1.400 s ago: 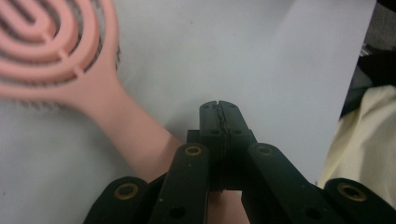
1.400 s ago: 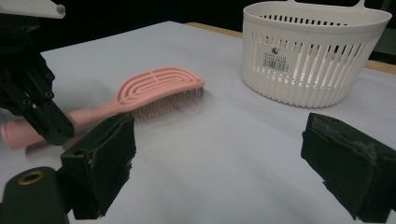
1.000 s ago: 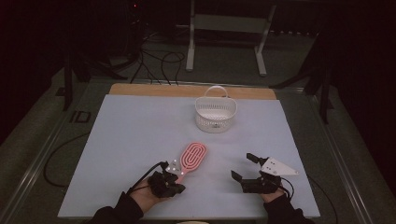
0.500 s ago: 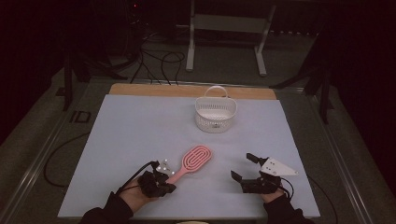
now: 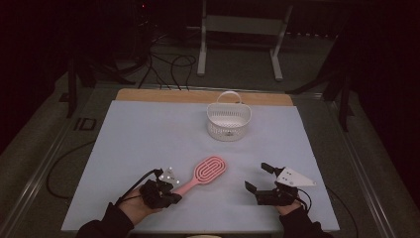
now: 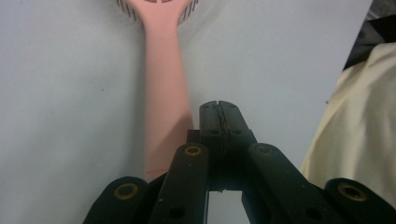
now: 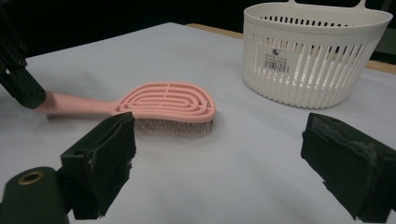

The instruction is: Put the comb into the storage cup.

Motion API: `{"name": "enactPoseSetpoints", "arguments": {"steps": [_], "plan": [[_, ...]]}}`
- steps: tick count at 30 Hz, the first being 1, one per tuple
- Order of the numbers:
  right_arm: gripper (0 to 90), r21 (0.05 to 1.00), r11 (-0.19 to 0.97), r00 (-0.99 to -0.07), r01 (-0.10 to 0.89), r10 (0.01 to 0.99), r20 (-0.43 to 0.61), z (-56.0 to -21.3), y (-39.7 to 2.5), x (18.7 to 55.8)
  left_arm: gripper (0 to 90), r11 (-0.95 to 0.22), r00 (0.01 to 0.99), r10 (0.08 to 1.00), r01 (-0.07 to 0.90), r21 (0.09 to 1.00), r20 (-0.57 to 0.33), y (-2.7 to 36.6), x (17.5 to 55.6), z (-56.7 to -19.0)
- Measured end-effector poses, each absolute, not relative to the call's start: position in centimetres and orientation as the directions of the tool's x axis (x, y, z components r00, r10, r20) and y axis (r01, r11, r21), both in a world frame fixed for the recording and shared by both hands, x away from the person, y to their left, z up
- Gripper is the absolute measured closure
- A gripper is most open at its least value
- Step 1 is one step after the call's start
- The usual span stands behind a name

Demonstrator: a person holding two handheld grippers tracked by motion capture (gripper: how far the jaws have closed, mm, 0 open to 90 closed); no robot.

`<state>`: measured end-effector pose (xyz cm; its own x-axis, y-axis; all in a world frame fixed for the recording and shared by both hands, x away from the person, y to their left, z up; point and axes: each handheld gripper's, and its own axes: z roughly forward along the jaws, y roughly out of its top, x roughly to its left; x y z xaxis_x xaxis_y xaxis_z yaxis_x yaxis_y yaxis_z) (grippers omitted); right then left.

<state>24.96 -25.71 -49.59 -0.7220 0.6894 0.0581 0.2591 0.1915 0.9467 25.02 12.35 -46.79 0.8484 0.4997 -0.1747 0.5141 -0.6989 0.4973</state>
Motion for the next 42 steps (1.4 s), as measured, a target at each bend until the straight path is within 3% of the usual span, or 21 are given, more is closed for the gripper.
{"name": "enactPoseSetpoints", "arguments": {"steps": [33, 42], "plan": [[12.4, 0.95, 0.184, -0.724, 0.253, 0.687, 0.06, -49.5, -25.7, 24.9, 90.0, -0.683, 0.832, 0.537, 0.527, 0.506, -0.142, 12.7, 27.0, -42.0], [12.5, 0.953, 0.175, -0.718, 0.247, 0.694, 0.059, -49.3, -25.7, 24.8, 80.4, -0.702, 0.836, 0.532, 0.524, 0.482, -0.134, 11.4, 28.0, -41.5]]}}
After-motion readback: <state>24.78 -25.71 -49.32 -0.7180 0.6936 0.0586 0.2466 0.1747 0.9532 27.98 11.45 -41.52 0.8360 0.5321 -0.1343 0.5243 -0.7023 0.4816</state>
